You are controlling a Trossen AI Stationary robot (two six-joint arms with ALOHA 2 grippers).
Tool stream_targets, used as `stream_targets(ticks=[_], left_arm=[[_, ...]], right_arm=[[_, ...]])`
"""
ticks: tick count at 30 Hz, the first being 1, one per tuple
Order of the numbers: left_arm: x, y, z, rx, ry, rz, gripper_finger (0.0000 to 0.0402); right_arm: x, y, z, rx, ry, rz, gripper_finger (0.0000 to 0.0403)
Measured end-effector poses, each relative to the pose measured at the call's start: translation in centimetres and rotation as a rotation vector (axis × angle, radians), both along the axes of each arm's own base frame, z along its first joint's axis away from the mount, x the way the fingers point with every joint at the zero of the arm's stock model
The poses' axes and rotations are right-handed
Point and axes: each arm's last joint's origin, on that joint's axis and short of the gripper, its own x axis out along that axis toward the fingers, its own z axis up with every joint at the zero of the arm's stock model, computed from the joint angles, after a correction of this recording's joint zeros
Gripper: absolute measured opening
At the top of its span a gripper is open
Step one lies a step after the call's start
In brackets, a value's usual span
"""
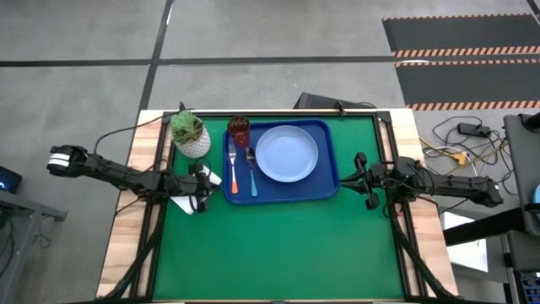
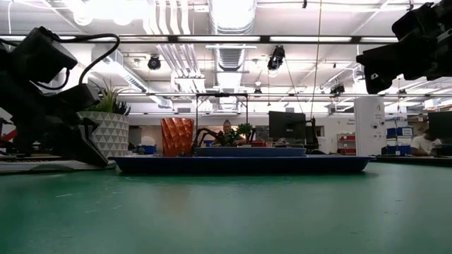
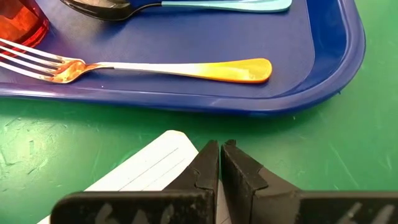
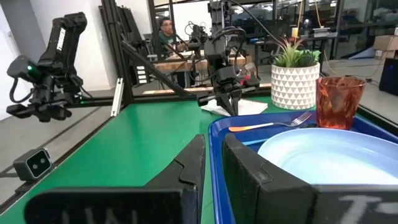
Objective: Pick and place plate/cup/fork/spoon on tray
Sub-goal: Return to Home Position
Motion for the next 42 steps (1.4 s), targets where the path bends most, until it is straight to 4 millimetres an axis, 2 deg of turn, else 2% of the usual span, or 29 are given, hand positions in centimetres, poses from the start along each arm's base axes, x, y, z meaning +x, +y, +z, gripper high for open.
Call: stream_targets(ticks=[42], left_arm=[[0.4,-0.03,0.29,-0.003,-0.048,0.0,0.0]], right_arm=[[-0.01,0.0,0.12,-0.001,-0.004,0.0,0.0043]])
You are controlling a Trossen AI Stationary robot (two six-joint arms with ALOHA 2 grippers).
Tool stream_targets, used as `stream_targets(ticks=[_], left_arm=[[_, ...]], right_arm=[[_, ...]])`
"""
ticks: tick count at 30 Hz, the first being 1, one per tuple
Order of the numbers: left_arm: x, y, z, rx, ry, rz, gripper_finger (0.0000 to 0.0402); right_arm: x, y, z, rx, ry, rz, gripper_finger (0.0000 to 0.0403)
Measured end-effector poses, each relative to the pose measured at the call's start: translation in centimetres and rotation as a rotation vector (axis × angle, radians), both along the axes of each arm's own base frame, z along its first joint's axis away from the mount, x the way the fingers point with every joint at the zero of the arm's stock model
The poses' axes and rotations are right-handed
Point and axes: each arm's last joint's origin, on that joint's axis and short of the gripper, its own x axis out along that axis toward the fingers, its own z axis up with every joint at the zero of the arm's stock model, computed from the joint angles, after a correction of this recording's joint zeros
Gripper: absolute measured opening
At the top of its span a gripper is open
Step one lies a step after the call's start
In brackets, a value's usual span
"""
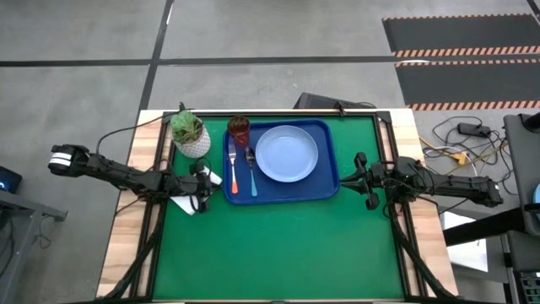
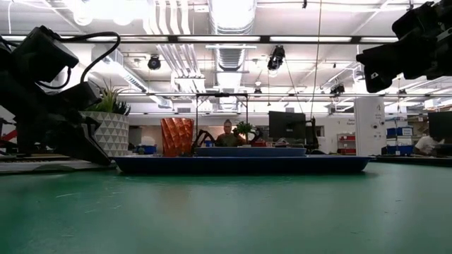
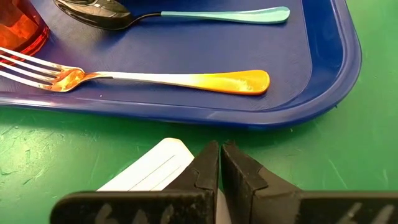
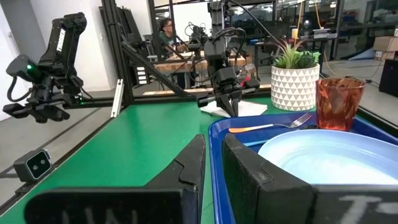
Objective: Pick and place plate/cup/fork/spoon on tray
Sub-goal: Return to Home Position
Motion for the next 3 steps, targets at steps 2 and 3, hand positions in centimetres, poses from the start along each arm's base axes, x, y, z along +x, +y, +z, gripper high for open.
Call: stream_targets(ticks=[2,3], left_arm=[[0.0,0.0,0.0,0.0,0.0,0.0,0.0],[0.0,0.0,0.0,0.0,0.0,0.0,0.0]], right_arm=[[0.0,0.0,0.0,0.0,0.0,0.0,0.0043],[0.0,0.0,0.0,0.0,0.0,0.0,0.0043]])
